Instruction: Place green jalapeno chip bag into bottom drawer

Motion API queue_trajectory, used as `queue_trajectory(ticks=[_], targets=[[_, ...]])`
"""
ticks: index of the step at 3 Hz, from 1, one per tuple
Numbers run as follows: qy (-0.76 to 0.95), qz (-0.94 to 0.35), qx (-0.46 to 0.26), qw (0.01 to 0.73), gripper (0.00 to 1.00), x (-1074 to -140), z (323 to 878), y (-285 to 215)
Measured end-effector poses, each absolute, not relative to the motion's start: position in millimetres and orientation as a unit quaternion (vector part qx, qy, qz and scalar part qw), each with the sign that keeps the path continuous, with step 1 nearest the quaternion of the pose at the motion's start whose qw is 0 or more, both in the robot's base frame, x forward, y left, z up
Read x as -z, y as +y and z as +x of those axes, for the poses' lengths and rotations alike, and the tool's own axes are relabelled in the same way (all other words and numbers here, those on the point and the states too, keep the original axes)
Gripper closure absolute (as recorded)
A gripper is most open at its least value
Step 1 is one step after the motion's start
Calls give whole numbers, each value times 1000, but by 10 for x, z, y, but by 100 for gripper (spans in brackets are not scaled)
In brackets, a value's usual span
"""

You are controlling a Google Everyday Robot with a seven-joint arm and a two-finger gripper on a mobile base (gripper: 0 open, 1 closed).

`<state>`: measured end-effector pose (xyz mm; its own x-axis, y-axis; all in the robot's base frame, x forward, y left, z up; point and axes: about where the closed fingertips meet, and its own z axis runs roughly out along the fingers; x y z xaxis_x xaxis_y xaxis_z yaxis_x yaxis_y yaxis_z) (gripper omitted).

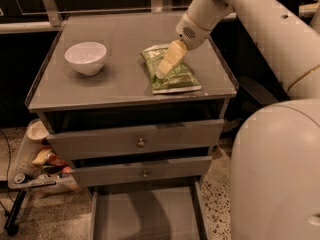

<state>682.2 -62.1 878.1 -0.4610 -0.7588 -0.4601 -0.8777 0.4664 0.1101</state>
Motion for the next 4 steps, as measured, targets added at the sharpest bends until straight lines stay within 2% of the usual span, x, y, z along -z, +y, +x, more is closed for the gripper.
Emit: queue_trajectory(ticks=[4], targets=[[849,-465,-161,190,0,-8481,7119,-552]])
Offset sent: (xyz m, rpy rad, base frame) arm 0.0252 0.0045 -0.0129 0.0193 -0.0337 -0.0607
